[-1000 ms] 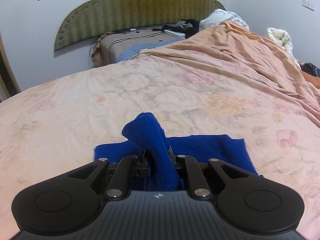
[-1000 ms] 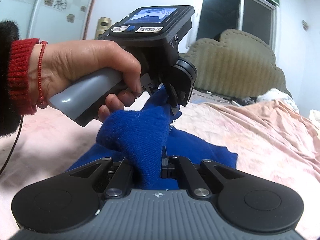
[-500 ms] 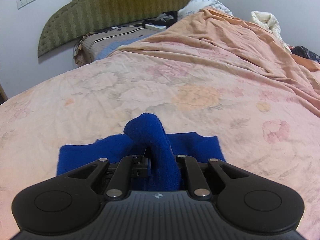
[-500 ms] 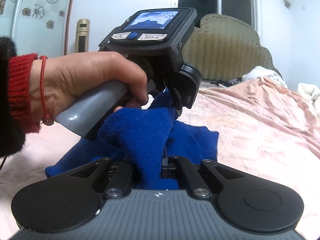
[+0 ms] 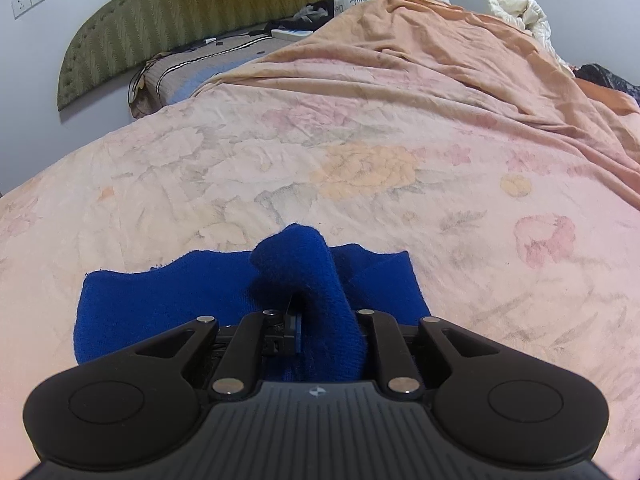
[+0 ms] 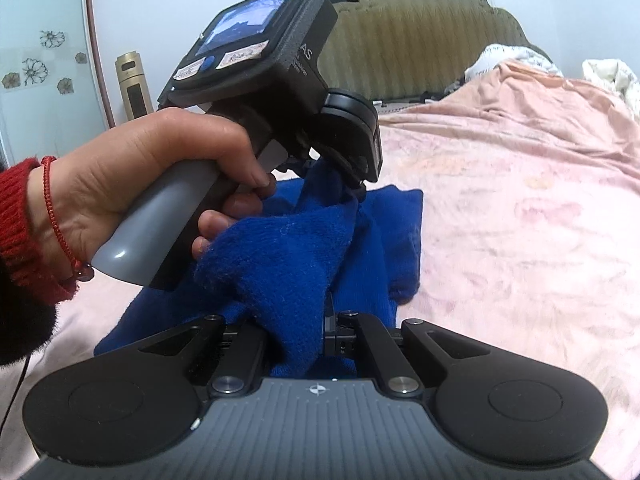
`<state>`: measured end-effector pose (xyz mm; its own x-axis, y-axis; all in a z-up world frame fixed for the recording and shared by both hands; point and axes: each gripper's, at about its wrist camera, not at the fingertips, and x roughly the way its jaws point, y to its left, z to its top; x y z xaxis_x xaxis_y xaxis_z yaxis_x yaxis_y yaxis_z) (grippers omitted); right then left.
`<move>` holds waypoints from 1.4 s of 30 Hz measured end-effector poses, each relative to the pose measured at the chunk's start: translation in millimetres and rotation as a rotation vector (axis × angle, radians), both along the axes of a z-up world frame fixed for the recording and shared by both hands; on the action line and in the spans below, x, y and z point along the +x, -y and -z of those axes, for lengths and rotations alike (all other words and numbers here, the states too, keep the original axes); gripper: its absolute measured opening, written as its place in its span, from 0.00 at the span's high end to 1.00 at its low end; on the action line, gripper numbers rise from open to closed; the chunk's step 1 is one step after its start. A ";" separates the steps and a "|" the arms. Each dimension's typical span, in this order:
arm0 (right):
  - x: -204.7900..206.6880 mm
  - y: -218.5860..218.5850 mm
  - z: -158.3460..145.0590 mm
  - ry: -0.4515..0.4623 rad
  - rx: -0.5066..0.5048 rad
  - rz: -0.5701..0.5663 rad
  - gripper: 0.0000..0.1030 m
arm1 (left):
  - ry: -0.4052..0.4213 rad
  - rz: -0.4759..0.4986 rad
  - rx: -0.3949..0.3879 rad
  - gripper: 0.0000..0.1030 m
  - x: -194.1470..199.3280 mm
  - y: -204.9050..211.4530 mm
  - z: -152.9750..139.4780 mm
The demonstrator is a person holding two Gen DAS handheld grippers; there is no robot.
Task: Fold small clothes
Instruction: 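Fold the held edge over onto the sweater with both grippers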
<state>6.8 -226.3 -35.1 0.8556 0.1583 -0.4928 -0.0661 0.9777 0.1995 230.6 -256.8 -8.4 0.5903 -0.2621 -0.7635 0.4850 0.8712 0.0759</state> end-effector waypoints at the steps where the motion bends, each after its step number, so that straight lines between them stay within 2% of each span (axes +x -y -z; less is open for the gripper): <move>1: 1.1 1.6 1.0 -0.007 0.014 0.001 0.95 | -0.002 0.002 0.003 0.85 -0.1 0.9 0.3; 4: 3.7 6.6 4.7 -0.032 0.051 0.008 0.93 | -0.008 0.004 0.003 0.81 -0.3 2.8 0.8; 6: 4.3 10.0 7.7 -0.046 0.066 0.011 0.93 | -0.014 0.004 -0.001 0.73 0.6 4.3 0.4; 7: 4.6 11.2 8.8 -0.051 0.074 0.013 0.92 | -0.016 0.001 -0.009 0.65 0.9 4.6 -0.3; 8: 4.7 12.4 9.7 -0.056 0.082 0.014 0.91 | -0.015 -0.004 -0.017 0.52 1.1 4.6 -1.4; 9: 5.2 13.7 10.3 -0.060 0.091 0.015 0.86 | -0.007 -0.014 -0.027 0.44 1.1 3.9 -3.4; 10: 5.5 15.1 11.0 -0.063 0.098 0.015 0.80 | 0.005 -0.025 -0.034 0.31 0.6 3.0 -6.2; 11: 5.6 16.2 11.6 -0.067 0.107 0.015 0.80 | 0.027 -0.036 -0.045 0.27 -0.3 1.0 -10.5; 16: 7.5 25.6 14.4 -0.088 0.183 0.007 0.78 | 0.086 -0.051 -0.101 0.26 -5.4 -20.5 -39.4; 20: 8.2 45.4 19.2 -0.120 0.341 0.007 0.69 | 0.135 -0.070 -0.106 0.17 -26.5 -57.4 -51.8; 25: 4.5 74.3 27.4 -0.148 0.551 0.017 0.63 | 0.193 -0.075 -0.014 0.17 -75.6 -113.0 -34.5; 28: 6.3 83.0 32.2 -0.157 0.646 0.018 0.66 | 0.166 -0.085 -0.018 0.17 -102.8 -142.2 -19.3; 29: 8.2 83.5 33.5 -0.160 0.660 0.022 0.70 | 0.146 -0.090 -0.031 0.17 -109.5 -149.6 -15.1; 30: 9.8 83.1 34.4 -0.165 0.661 0.029 0.84 | 0.124 -0.093 -0.048 0.17 -115.6 -156.8 -10.2; 31: 11.8 82.1 36.1 -0.175 0.661 0.041 0.89 | 0.105 -0.094 -0.057 0.17 -120.8 -161.8 -5.2; 33: 16.2 80.4 42.1 -0.193 0.697 0.036 0.89 | 0.093 -0.094 -0.046 0.17 -127.5 -166.1 3.4; 35: 18.2 79.2 47.0 -0.210 0.748 0.020 0.89 | 0.116 -0.089 -0.012 0.17 -132.4 -167.2 8.6; 37: 15.8 79.5 48.0 -0.225 0.752 0.021 0.89 | 0.133 -0.083 0.000 0.17 -135.5 -169.3 8.7; 40: 10.6 88.8 46.0 -0.235 0.722 0.032 0.79 | 0.117 -0.082 -0.050 0.17 -130.4 -175.6 2.5; 42: 5.7 98.2 36.7 -0.206 0.692 0.036 0.61 | 0.092 -0.083 -0.110 0.17 -120.6 -182.0 -1.5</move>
